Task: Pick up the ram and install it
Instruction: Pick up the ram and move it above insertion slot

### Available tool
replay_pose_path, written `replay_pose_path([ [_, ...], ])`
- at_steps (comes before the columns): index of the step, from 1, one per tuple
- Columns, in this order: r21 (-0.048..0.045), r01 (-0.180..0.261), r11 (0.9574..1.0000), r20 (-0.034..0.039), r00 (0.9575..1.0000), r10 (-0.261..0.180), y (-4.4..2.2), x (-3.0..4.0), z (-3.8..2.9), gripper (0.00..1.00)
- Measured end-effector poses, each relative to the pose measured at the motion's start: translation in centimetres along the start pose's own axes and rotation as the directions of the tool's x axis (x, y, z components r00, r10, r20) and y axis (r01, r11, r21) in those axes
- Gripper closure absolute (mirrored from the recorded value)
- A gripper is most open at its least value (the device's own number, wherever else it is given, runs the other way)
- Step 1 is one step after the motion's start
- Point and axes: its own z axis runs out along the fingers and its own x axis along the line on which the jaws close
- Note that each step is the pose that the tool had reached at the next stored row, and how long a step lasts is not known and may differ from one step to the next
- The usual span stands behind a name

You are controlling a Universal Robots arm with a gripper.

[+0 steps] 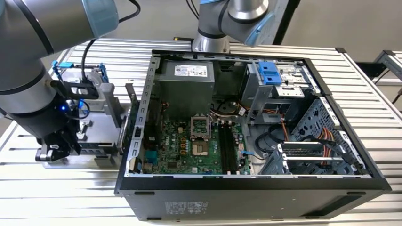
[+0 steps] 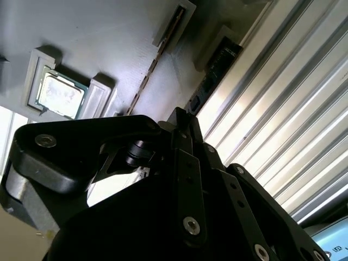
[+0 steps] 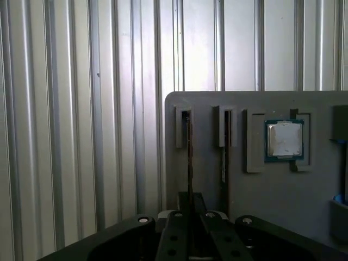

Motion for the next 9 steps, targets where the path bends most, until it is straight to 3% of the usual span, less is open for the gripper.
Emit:
replay_pose_path([
  [9, -0.0001, 0.0, 1.0, -0.0001, 1.0, 0.0, 0.01, -0.01, -0.32, 1.0],
])
